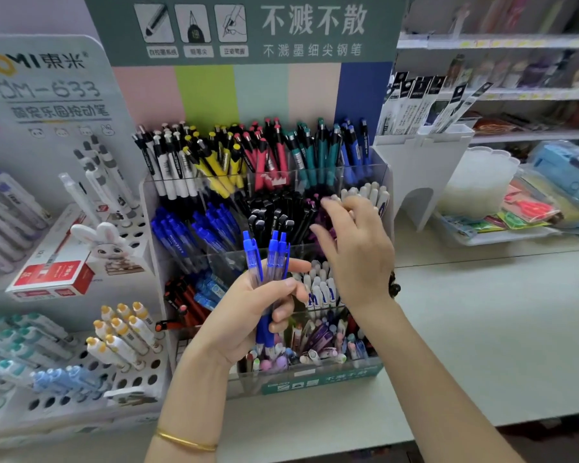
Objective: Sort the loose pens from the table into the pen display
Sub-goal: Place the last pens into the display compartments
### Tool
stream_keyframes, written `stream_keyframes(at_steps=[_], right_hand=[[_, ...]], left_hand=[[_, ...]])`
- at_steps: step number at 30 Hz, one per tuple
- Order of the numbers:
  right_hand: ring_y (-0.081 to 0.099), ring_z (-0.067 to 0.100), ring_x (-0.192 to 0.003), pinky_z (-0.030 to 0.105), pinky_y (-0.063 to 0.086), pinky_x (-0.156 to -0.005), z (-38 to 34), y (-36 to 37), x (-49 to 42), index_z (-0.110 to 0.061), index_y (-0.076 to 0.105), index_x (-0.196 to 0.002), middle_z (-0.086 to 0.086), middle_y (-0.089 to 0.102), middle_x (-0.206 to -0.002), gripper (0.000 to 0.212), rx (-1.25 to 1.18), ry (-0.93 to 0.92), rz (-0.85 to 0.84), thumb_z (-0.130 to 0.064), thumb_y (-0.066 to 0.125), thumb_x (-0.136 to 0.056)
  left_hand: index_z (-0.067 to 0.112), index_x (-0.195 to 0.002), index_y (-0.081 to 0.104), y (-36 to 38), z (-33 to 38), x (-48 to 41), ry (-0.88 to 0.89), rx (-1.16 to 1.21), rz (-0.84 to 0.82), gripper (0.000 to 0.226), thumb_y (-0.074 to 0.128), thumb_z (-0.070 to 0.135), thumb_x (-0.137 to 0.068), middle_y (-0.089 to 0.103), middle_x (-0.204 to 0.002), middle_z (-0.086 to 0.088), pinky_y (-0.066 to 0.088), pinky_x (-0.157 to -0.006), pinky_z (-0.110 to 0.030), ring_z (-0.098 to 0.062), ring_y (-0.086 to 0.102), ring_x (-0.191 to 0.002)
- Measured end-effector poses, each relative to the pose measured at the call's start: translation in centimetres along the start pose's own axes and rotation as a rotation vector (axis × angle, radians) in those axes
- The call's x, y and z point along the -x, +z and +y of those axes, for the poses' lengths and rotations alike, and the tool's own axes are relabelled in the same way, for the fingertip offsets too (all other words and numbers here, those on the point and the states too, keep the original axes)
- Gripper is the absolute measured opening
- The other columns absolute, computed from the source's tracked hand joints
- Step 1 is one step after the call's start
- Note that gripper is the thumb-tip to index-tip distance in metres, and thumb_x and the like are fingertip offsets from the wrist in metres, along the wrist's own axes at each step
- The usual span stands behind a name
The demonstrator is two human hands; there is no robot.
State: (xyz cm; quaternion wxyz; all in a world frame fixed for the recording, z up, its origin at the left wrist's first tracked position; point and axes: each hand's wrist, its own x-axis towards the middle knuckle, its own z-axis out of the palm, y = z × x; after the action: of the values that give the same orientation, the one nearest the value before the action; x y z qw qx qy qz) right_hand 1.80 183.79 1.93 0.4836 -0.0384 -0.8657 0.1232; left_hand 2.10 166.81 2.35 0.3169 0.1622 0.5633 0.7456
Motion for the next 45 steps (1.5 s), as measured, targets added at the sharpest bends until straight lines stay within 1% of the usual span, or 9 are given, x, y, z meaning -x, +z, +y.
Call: stream_keyframes(at_steps=[3,6,10,17,23,27,34,39,45], right_hand=[[0.056,0.017,-0.086,0.021,0.049,-0.08,-0.4,-1.3,2.2,-0.009,0.05,-0.125,0.001,0.045,-0.116,0.047,-0.292,0.205,-0.004,-0.017,0.07,-0.083],[0.054,0.015,-0.073,0.027,0.047,-0.067,-0.4,-1.4,3.5,-0.007,0.056,-0.107,-0.004,0.047,-0.101,0.034,-0.297,0.415,-0.06,-0.026,0.071,-0.084],[0.057,0.026,-0.075,0.032,0.043,-0.058,-0.6,0.2,2.6,-0.006,0.066,-0.094,0.007,0.06,-0.085,0.052,0.088,0.315,-0.169,-0.055,0.051,-0.085],[0.061,0.03,-0.062,0.029,0.042,-0.048,-1.6,1.9,0.6,-0.004,0.063,-0.078,0.011,0.062,-0.071,0.023,0.147,0.285,-0.192,-0.022,0.077,-0.077],[0.056,0.029,-0.104,0.034,0.045,-0.072,-2.2,1.3,-1.5,-0.004,0.056,-0.119,0.013,0.059,-0.11,0.028,0.088,0.345,-0.347,-0.019,0.055,-0.095],[0.056,0.026,-0.106,0.031,0.043,-0.089,-2.3,-0.8,0.1,-0.004,0.056,-0.121,0.012,0.061,-0.111,0.031,-0.134,0.374,-0.316,-0.012,0.06,-0.092],[0.061,0.025,-0.09,0.03,0.037,-0.065,-2.0,-2.0,1.5,-0.014,0.056,-0.117,0.003,0.064,-0.093,0.029,0.0,0.5,-0.457,-0.034,0.049,-0.097],[0.062,0.027,-0.086,0.031,0.035,-0.062,-2.1,-1.9,1.1,-0.016,0.053,-0.107,0.001,0.065,-0.089,0.027,0.071,0.543,-0.486,-0.04,0.043,-0.098],[0.06,0.02,-0.076,0.03,0.035,-0.059,-2.4,-1.3,1.6,-0.017,0.051,-0.12,-0.003,0.061,-0.073,0.03,-0.18,0.698,-0.481,-0.033,0.048,-0.095]], left_hand=[[0.006,-0.116,0.061,-0.3,0.1,0.1,0.003,0.003,-0.013,0.029,0.055,0.008,-0.088,0.061,-0.074,-0.004,0.035,-0.041,-0.018,-0.008,0.037,-0.048],[0.006,-0.117,0.06,-0.3,0.0,0.0,0.0,0.003,-0.005,0.024,0.05,0.002,-0.095,0.06,-0.074,-0.004,0.035,-0.041,-0.018,-0.008,0.037,-0.048],[0.005,-0.118,0.059,-0.2,-0.2,-0.2,-0.004,0.023,-0.03,0.034,0.055,0.011,-0.085,0.06,-0.075,-0.005,0.036,-0.041,-0.017,-0.008,0.038,-0.048],[0.005,-0.117,0.059,-0.4,-0.1,0.1,-0.006,0.035,-0.038,0.033,0.055,0.01,-0.084,0.06,-0.074,-0.005,0.035,-0.041,-0.018,-0.008,0.038,-0.048],[0.004,-0.118,0.058,-0.4,0.0,0.3,-0.001,0.028,-0.027,0.027,0.055,0.005,-0.091,0.061,-0.074,-0.004,0.035,-0.041,-0.017,-0.007,0.038,-0.048],[0.005,-0.117,0.059,-0.4,-0.1,0.3,-0.008,0.029,-0.034,0.034,0.056,0.012,-0.084,0.06,-0.074,-0.003,0.036,-0.041,-0.018,-0.007,0.038,-0.048],[0.005,-0.117,0.06,-0.2,-0.3,0.1,-0.013,0.035,-0.044,0.034,0.056,0.012,-0.084,0.059,-0.075,-0.004,0.036,-0.041,-0.017,-0.007,0.039,-0.049],[0.004,-0.119,0.06,-0.2,-0.1,0.2,-0.005,0.016,-0.054,0.036,0.055,0.012,-0.084,0.059,-0.075,-0.004,0.036,-0.041,-0.018,-0.007,0.039,-0.049],[0.006,-0.118,0.06,-0.3,0.1,0.6,0.006,0.007,-0.044,0.035,0.055,0.012,-0.084,0.06,-0.074,-0.003,0.036,-0.042,-0.018,-0.007,0.039,-0.049]])
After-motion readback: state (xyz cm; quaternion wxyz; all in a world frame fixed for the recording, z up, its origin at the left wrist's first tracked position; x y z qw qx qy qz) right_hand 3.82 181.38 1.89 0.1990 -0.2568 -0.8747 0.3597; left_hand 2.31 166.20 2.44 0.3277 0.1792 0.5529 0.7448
